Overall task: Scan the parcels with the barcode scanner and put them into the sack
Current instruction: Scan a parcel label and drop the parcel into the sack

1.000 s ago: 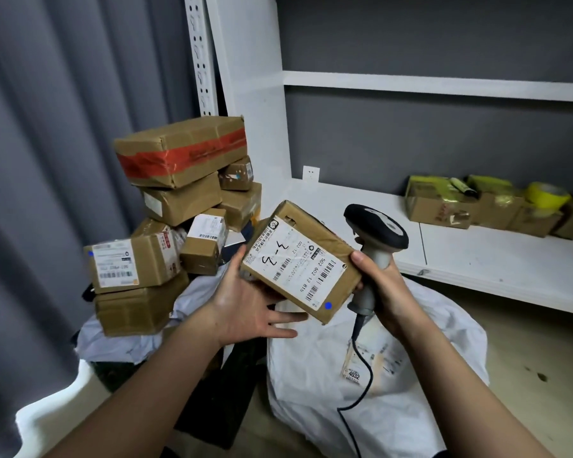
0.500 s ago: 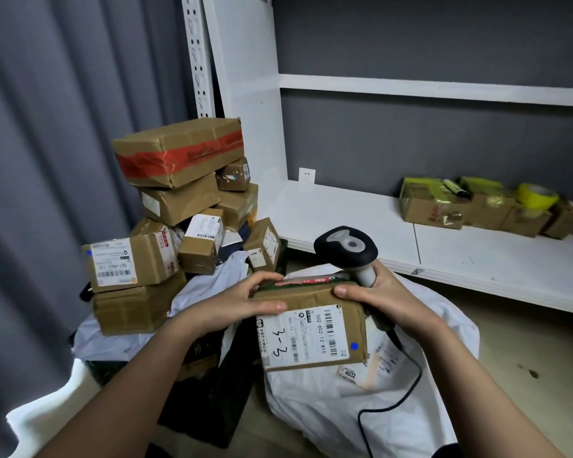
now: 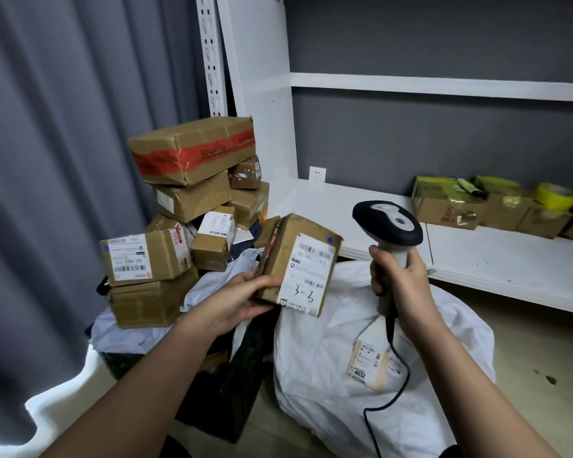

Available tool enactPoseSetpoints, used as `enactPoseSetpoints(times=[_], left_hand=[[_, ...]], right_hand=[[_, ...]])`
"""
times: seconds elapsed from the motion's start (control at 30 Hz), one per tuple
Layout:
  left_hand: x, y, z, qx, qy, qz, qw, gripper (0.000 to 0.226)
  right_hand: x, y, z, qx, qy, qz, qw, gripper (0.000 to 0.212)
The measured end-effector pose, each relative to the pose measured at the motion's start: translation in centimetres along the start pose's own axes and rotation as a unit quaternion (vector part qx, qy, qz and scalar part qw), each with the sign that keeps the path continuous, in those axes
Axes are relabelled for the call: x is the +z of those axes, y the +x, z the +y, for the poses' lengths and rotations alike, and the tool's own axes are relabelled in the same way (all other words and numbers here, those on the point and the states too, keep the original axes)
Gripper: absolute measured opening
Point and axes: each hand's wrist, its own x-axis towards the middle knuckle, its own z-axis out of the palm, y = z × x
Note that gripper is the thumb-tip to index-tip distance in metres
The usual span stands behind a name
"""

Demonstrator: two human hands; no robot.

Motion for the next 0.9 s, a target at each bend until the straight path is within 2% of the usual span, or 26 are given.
enactPoseSetpoints(times=[0.17, 0.3, 0.5, 0.9], left_hand=[[0.6, 0.6, -0.8, 0.033, -0.087, 0.028, 0.995, 0.035], [0.8, 1.2, -1.3, 0.051, -0.115, 0.048, 0.991, 0.044], [1.2, 1.6, -1.6, 0.080, -0.109, 0.044, 0.990, 0.023], [1.3, 2.2, -1.6, 0.088, -0.116, 0.062, 0.987, 0.020]], right_hand=[[1.5, -1.3, 0.3, 0.052, 0.008, -0.058, 0.997, 0.013], [2.0, -2.0, 0.2, 0.058, -0.016, -0.068, 0.996, 0.025], [2.3, -2.5, -0.2, 0.094, -0.025, -0.099, 0.990, 0.033], [2.7, -3.4, -0.5, 0.100, -0.097, -0.140, 0.980, 0.032]])
